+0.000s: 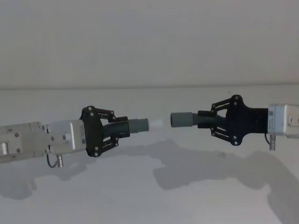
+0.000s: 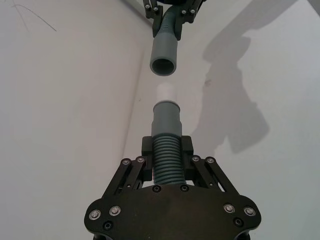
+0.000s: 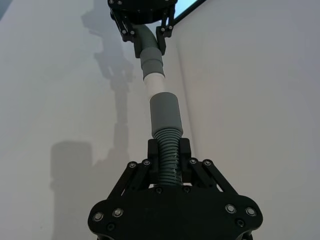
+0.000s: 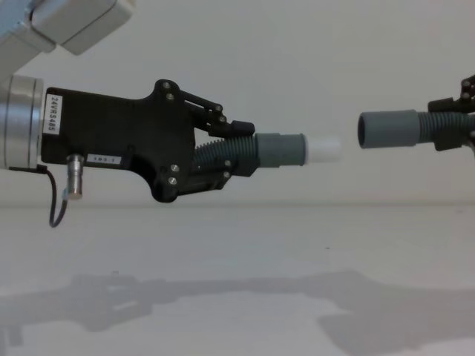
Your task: Use both hands to pick up one end of the pipe from the table, align the ends, and insert them.
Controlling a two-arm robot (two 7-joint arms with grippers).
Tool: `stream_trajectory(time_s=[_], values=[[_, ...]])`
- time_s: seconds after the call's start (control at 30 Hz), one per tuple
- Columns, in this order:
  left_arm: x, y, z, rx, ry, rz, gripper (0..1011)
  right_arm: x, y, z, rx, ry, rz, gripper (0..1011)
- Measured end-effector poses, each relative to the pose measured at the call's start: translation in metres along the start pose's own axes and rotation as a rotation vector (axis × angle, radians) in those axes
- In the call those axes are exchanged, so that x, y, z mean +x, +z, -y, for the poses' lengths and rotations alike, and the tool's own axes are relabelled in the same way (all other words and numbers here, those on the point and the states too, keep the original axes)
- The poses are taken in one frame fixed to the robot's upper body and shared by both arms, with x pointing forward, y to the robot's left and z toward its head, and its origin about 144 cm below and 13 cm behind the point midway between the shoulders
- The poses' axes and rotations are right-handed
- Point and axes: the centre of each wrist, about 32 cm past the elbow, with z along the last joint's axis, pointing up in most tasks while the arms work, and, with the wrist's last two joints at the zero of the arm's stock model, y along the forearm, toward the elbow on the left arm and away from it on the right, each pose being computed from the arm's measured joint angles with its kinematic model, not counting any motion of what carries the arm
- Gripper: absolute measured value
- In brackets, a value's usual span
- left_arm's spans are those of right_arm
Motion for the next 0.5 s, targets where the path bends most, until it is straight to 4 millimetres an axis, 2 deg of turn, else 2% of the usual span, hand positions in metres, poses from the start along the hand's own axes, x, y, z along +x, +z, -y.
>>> stream_trajectory(time_s=[0.5], values=[[0.0000, 0.0000, 0.0000, 0.000, 0.000, 0.000, 300, 0.0006, -0.0100, -0.0090, 0.000, 0.015, -0.009, 215]])
